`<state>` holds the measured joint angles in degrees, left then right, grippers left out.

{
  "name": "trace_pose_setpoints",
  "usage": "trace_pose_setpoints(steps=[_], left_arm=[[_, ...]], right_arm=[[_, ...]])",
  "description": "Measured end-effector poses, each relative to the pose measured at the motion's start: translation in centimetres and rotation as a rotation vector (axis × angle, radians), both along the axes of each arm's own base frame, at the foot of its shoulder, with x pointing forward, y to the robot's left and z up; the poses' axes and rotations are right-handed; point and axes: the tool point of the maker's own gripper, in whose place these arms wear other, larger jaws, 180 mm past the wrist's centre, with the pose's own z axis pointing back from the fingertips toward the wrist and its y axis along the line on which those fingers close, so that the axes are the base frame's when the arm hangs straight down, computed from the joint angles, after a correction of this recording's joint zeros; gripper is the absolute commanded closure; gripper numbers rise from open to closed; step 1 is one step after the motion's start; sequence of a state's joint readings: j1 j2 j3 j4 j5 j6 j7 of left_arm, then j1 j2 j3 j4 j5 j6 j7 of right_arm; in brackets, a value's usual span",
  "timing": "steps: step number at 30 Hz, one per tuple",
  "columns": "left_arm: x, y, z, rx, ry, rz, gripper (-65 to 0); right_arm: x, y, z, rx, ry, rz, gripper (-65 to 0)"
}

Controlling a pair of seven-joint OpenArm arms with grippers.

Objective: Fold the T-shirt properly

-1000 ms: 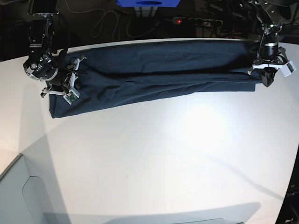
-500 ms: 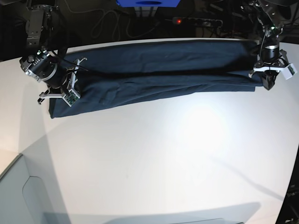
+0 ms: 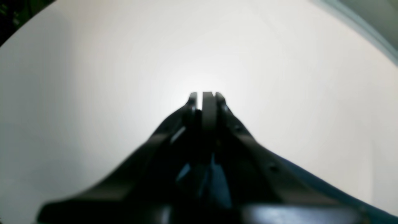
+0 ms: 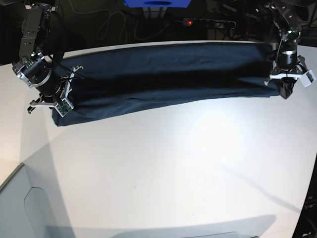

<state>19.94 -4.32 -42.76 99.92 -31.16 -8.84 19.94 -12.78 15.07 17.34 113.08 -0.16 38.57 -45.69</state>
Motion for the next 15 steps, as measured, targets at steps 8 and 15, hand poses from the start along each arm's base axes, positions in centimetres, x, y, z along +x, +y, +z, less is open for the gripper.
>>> trace_pose_setpoints(steps=[8,15], left_arm=[[0.5,0.0,0.3,-0.001,-0.014,-0.001,0.0],[2.0,-0.1,1.4,-0.001,-0.063,-0.002,0.0]], right_arm=[[-0.8,0.0,-0.5,-0.001,0.022,0.000,-0.1],[1.3,0.6,2.3,0.028,-0.101,0.021,-0.1]])
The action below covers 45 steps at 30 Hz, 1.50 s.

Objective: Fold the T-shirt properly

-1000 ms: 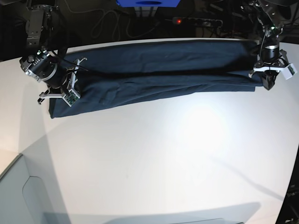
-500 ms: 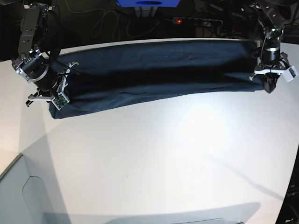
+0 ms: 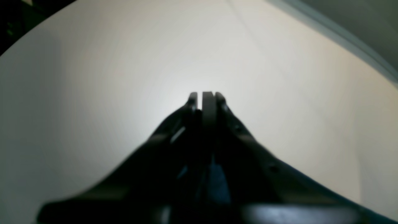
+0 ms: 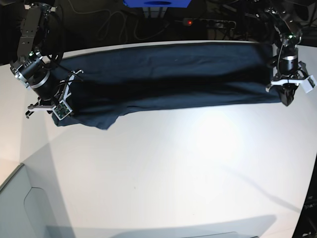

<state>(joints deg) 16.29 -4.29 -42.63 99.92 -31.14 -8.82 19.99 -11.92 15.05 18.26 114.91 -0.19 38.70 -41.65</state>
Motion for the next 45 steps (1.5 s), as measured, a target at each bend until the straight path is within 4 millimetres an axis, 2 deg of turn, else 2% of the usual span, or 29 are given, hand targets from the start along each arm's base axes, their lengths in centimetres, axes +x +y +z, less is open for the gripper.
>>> trace_pose_setpoints(steps=[6,13,18,23,29,36,41,45], left_arm=[[1.3,0.0,1.0,0.004,-0.034,-0.007,0.0],[4.0,1.0,4.0,0.046,-0.113,-0.022,0.0],[5.1,1.2,5.4,0.059,-0.155,-0.023,0.0],[5.3,0.9,4.8,0.039,-0.118,-0.038,0.0],[5.0,0.9,4.3,0.032,-0.098,-0.039,0.0],[2.2,1.1,1.8,0.035,-0.003,-0.036,0.0],[0.6,0.9,0.6,0.032,0.040,-0.038,0.0],[-1.6,1.5,-0.5,0.020,0.081,-0.001,0.0]], right_arm=[[2.6,0.4,2.9,0.007,-0.105,0.013,-0.1],[5.6,0.5,6.3,0.011,-0.216,0.020,-0.1],[6.4,0.8,6.6,0.011,-0.223,0.024,-0.1],[6.4,1.0,5.4,0.024,-0.189,0.030,-0.1],[5.2,0.9,4.0,0.024,-0.147,0.030,-0.1],[2.7,1.6,2.9,0.026,-0.118,0.054,-0.1],[-0.5,3.0,1.7,0.069,-0.087,0.097,-0.1],[-2.7,3.8,0.4,0.112,-0.053,0.124,-0.1]])
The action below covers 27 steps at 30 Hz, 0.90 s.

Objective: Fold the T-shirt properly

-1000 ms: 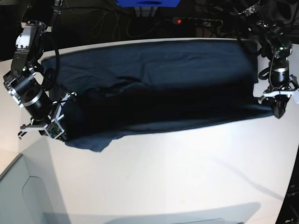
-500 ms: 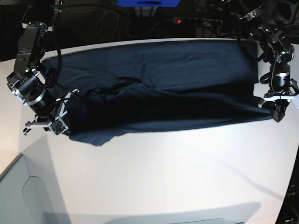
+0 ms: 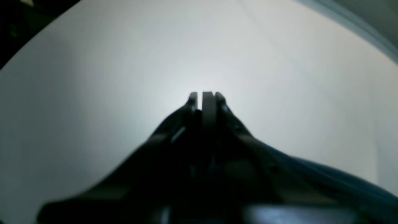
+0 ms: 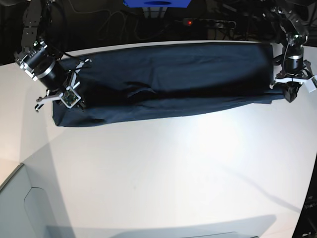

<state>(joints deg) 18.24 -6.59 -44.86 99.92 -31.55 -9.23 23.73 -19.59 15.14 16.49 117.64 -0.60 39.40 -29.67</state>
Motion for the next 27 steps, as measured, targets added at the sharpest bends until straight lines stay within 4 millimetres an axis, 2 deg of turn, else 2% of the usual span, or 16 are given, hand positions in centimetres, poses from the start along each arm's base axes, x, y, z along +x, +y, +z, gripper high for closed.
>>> trace_pose_setpoints(steps=[2,6,13,18,21,27], left_arm=[[-1.1,0.3,-0.5,-0.010,0.013,0.032,0.0],[-2.0,0.5,-1.1,-0.010,0.038,0.038,0.0],[-3.8,0.0,-2.6,-0.039,0.083,0.054,0.0],[-3.8,-0.4,-3.0,-0.052,0.085,0.056,0.0],[-4.2,-0.7,-3.8,-0.077,0.101,0.064,0.0],[-4.2,-0.5,-3.6,-0.070,0.093,0.068,0.0]], right_arm=[[-1.0,0.4,-0.4,0.026,0.014,0.010,-0.1],[-2.9,0.8,-1.4,0.050,0.055,0.020,-0.1],[-4.5,1.4,-1.7,0.095,0.066,0.035,-0.1],[-5.0,-0.3,-1.2,0.072,0.053,-0.004,-0.1],[-5.3,-0.7,-0.9,0.070,0.048,-0.015,-0.1],[-6.2,-1.6,-1.3,0.052,0.075,-0.037,0.0]])
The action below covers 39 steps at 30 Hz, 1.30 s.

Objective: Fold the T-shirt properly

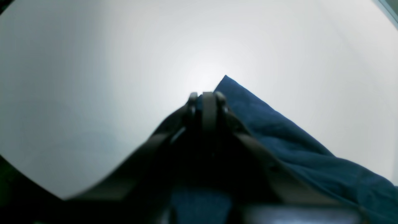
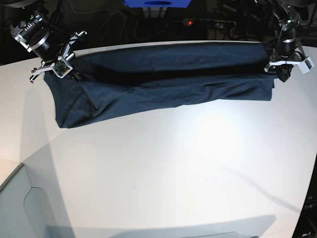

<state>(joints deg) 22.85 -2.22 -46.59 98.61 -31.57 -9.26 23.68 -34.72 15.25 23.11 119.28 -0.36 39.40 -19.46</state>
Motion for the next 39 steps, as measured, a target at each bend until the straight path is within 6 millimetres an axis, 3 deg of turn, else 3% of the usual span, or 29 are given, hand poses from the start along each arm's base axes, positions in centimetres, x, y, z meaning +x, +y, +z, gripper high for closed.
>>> trace_pose_setpoints(steps=[10,15,19,32,39], left_arm=[[-0.1,0.1,0.0,0.001,0.004,0.000,0.0],[-1.1,0.7,-2.3,-0.033,0.056,0.026,0.0],[-0.8,1.3,-2.0,-0.019,0.052,0.018,0.0],[-0.2,0.9,-2.3,-0.039,0.032,0.027,0.0],[-1.3,0.9,-4.3,-0.077,0.080,0.045,0.0]], right_arm=[[-1.5,0.1,-0.8,0.002,0.045,-0.001,0.0],[-1.4,0.1,-0.7,0.002,0.043,-0.001,0.0],[-2.7,0.1,-1.3,-0.003,0.085,0.000,0.0],[-2.8,0.0,-0.9,0.024,0.059,-0.003,0.0],[-2.1,-0.4,-1.4,0.028,0.058,-0.018,0.0]])
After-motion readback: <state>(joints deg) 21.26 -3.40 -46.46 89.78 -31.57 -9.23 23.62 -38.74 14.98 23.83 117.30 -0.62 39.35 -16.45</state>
